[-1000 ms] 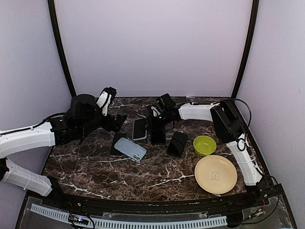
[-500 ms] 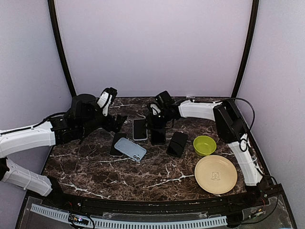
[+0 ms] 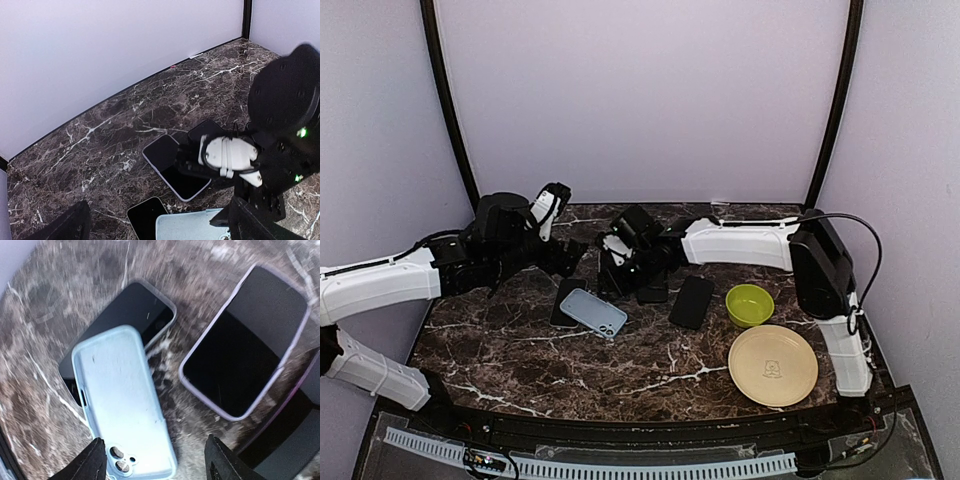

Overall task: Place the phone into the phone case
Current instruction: Place the phone with the phone case at the center of the board, then pick up the phone case from the phone.

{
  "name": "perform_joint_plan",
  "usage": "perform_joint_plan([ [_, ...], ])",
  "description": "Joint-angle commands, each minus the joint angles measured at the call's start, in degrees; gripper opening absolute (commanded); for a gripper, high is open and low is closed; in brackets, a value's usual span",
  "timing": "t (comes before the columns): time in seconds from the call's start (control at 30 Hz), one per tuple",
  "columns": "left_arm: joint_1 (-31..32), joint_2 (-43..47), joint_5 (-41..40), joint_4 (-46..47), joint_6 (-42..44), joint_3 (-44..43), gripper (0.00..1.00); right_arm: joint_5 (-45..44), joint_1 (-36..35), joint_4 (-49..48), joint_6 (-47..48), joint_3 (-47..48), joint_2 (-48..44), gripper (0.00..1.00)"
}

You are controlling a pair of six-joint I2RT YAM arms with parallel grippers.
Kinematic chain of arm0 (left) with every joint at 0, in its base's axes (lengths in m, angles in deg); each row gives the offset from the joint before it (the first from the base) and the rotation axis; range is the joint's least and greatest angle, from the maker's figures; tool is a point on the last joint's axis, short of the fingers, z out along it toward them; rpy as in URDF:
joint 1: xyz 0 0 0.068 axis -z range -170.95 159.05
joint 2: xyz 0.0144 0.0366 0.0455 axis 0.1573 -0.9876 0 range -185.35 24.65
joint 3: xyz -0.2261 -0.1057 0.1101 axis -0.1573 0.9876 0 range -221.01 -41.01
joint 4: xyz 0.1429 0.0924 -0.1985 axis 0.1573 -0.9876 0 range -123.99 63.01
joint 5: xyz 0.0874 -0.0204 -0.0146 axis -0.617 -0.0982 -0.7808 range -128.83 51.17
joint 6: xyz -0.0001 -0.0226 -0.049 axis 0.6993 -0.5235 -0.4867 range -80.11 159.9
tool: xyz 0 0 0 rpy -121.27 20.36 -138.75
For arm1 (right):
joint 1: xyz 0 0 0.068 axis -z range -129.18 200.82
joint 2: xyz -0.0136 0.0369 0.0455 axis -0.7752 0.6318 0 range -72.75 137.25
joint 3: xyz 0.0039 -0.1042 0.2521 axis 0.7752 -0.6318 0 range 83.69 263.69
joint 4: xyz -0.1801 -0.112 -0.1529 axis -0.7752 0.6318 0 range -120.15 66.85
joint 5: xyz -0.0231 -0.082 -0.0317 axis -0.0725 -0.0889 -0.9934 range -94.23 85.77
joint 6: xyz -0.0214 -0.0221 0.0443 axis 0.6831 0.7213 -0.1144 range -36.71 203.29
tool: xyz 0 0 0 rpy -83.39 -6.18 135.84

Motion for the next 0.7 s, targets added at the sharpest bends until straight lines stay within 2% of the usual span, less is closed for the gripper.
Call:
perform_joint_plan([
  [0.0,-0.36,0.35,0.58,-0.86,-0.21,-1.32,0.98,-3.38,-0.76,3.3,2.15,1.1,3.86,0.66],
  [0.17,-0.37,0.36,0.79,-0.91,0.21,-1.26,0.98,-1.62,-1.81,2.48,2.43,-0.01,4.7,0.48],
  [0.37,-0.37,0.29,1.88,-1.11,-0.1,-1.49,0.97,-2.56,-2.71,1.78,3.34,-3.46,4.83,0.33],
  [0.53,-0.49,0.21,2.75,-1.33,-0.39,-1.51,0.93,-4.76,-2.71,4.66,4.44,-2.49,4.77,0.01],
  [0.63,-0.53,0.1,4.29,-1.64,-0.63,-1.83,0.91,-6.74,-2.8,2.58,5.58,-4.96,0.47,0.0],
  [0.67,-0.55,0.14,5.41,-1.62,-0.67,-1.89,0.91,-8.12,-2.79,0.1,6.29,-8.39,-1.92,0.0],
])
